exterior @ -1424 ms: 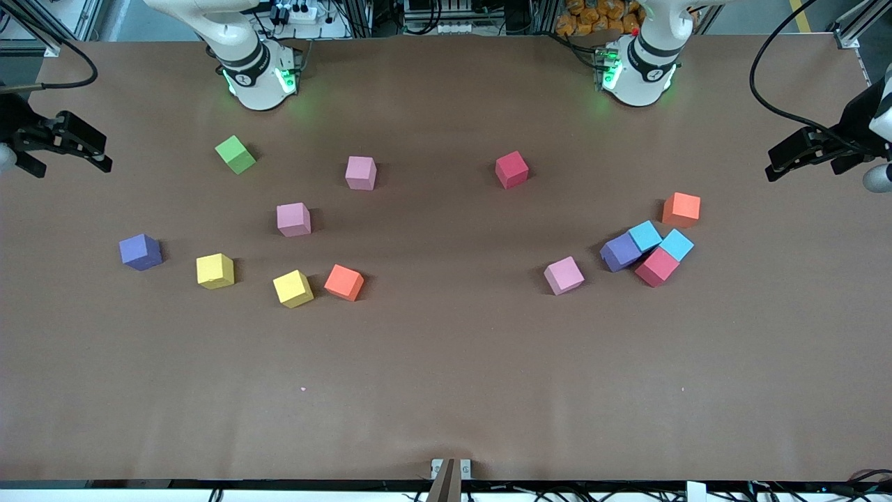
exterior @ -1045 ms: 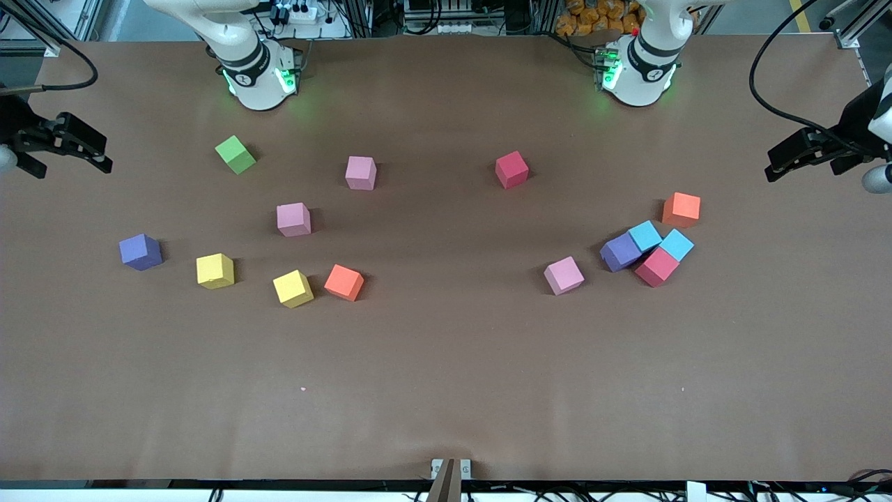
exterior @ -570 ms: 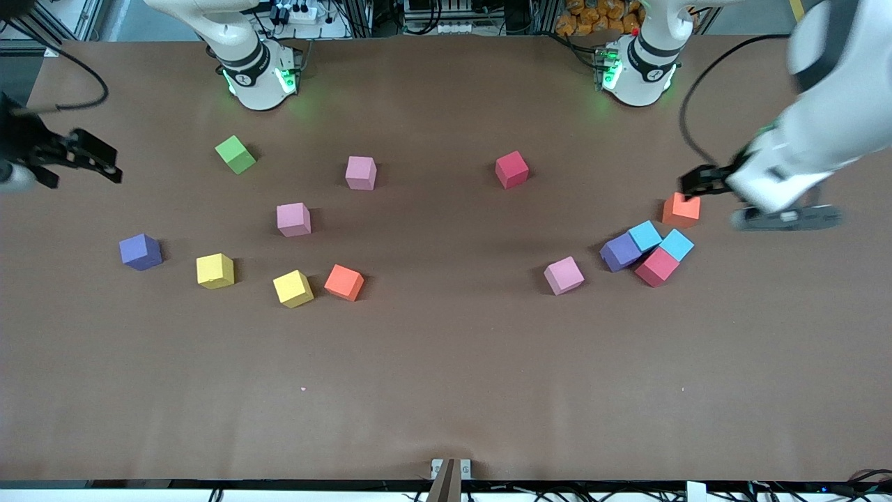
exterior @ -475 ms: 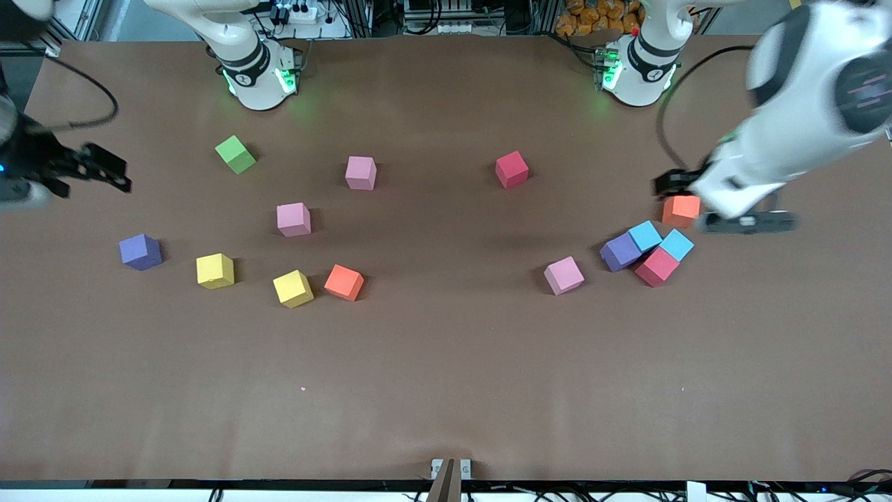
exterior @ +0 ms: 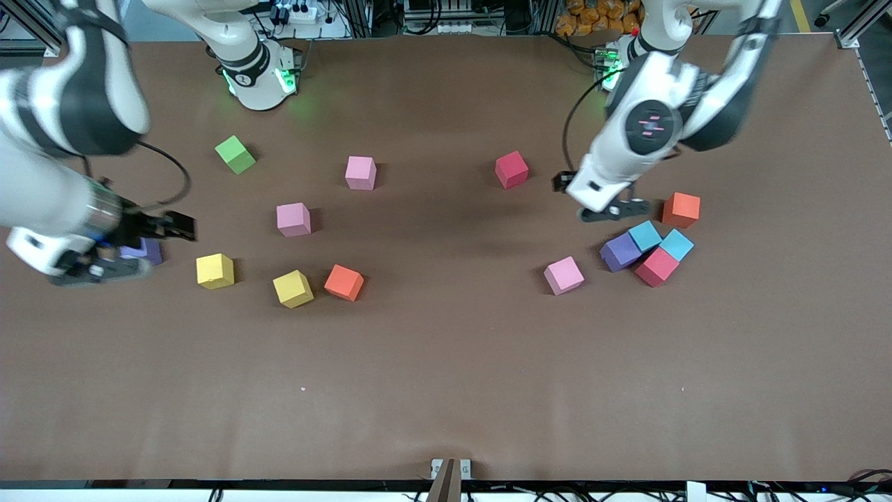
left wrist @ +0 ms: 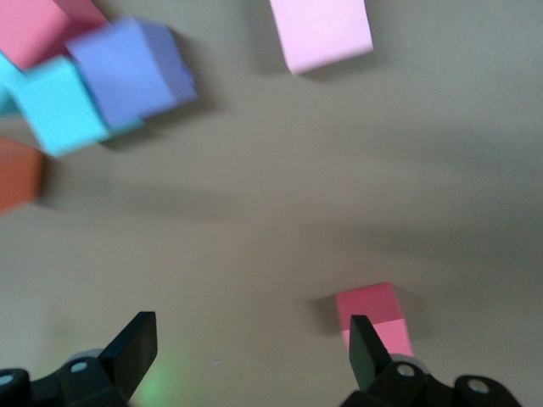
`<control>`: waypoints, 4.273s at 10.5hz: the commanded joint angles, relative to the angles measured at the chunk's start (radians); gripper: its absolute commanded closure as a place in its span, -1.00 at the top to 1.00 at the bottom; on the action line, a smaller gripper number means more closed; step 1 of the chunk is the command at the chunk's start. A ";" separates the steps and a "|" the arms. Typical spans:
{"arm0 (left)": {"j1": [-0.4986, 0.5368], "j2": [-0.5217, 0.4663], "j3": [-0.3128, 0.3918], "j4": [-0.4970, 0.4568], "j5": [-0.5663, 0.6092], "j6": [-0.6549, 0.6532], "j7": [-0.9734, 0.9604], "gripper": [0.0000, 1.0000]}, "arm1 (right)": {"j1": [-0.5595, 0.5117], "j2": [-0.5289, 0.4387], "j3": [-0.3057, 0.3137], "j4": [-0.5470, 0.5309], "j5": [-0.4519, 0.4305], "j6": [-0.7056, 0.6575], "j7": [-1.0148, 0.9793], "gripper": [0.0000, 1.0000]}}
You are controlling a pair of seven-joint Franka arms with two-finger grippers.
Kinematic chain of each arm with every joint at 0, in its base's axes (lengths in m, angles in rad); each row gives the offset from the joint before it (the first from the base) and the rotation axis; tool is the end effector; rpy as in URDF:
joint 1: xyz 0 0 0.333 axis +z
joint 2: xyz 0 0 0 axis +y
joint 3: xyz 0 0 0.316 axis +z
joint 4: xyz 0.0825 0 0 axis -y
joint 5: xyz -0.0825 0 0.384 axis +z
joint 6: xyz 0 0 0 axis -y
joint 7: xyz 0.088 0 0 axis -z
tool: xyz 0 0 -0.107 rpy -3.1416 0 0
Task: Form number 2 with 11 blocks
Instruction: 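Grasp yellow block with the right gripper while the left gripper grasps red, then place red block with the left gripper while the right gripper carries yellow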
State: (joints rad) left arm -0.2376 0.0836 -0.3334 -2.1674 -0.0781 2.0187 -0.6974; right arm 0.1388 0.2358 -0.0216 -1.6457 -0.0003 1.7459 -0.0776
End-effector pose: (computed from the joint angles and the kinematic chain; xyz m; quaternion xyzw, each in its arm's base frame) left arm 0.4356 -0.2843 0.3419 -0.9890 -0.0824 0.1193 0.0298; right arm 0.6132 0.0732 0.4642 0.9930 0.0972 -0.0677 0.0040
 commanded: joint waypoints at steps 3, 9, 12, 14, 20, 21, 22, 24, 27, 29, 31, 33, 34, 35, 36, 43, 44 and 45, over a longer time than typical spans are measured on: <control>-0.137 0.122 -0.076 -0.038 -0.008 0.188 -0.364 1.00 | 0.145 0.059 0.000 -0.138 0.000 0.190 0.005 1.00; -0.155 0.156 -0.128 -0.163 -0.005 0.371 -0.438 1.00 | 0.163 0.128 0.000 -0.327 0.022 0.552 -0.017 1.00; -0.149 0.165 -0.139 -0.192 -0.003 0.403 -0.449 1.00 | 0.154 0.198 0.000 -0.325 0.022 0.618 -0.091 1.00; -0.150 0.194 -0.139 -0.195 -0.003 0.436 -0.462 1.00 | 0.151 0.229 0.000 -0.324 0.022 0.670 -0.090 1.00; -0.158 0.239 -0.139 -0.201 0.003 0.466 -0.461 -0.44 | 0.130 0.275 0.000 -0.312 0.022 0.730 -0.091 1.00; -0.178 0.232 -0.141 -0.200 0.003 0.466 -0.449 -0.82 | 0.131 0.287 0.000 -0.313 0.023 0.745 -0.088 1.00; -0.204 0.232 -0.141 -0.180 0.003 0.466 -0.447 -1.00 | 0.133 0.290 0.000 -0.313 0.023 0.747 -0.080 1.00; -0.264 0.238 -0.138 -0.120 0.003 0.457 -0.383 -1.00 | 0.139 0.295 0.000 -0.315 0.025 0.747 -0.076 1.00; -0.379 0.295 -0.063 0.062 0.001 0.291 -0.297 -1.00 | 0.137 0.296 0.000 -0.315 0.023 0.750 -0.076 1.00; -0.469 0.359 0.000 0.191 0.001 0.184 -0.288 -1.00 | 0.137 0.296 0.000 -0.315 0.023 0.751 -0.076 0.01; -0.541 0.393 0.037 0.221 -0.005 0.186 -0.298 -1.00 | 0.137 0.292 0.000 -0.313 0.023 0.751 -0.077 -0.64; -0.580 0.424 0.065 0.248 -0.015 0.189 -0.306 -1.00 | 0.133 0.255 -0.001 -0.310 0.023 0.735 -0.085 -0.79; -0.583 0.448 0.068 0.264 -0.050 0.199 -0.306 -1.00 | 0.118 0.229 -0.001 -0.303 0.023 0.704 -0.087 -0.79; -0.585 0.452 0.068 0.265 -0.066 0.201 -0.307 -1.00 | 0.114 0.229 -0.001 -0.268 0.023 0.643 -0.090 -0.79; -0.586 0.455 0.068 0.268 -0.077 0.202 -0.307 -1.00 | 0.116 0.229 -0.001 -0.250 0.023 0.603 -0.088 -0.77; -0.510 0.242 0.105 0.258 -0.077 0.077 -0.239 1.00 | 0.120 0.230 -0.001 -0.249 0.023 0.600 -0.085 -0.52; -0.450 0.188 0.105 0.258 -0.077 0.033 -0.213 1.00 | 0.125 0.226 0.000 -0.247 0.023 0.598 -0.079 -0.52; -0.384 0.156 0.105 0.258 -0.077 -0.004 -0.191 1.00 | 0.131 0.203 0.000 -0.247 0.022 0.578 -0.076 -0.52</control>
State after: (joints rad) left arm -0.7116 0.3256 -0.2274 -1.8792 -0.1394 2.0734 -0.9424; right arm 0.2665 0.4730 -0.0272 -1.8914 0.0067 2.3544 -0.1481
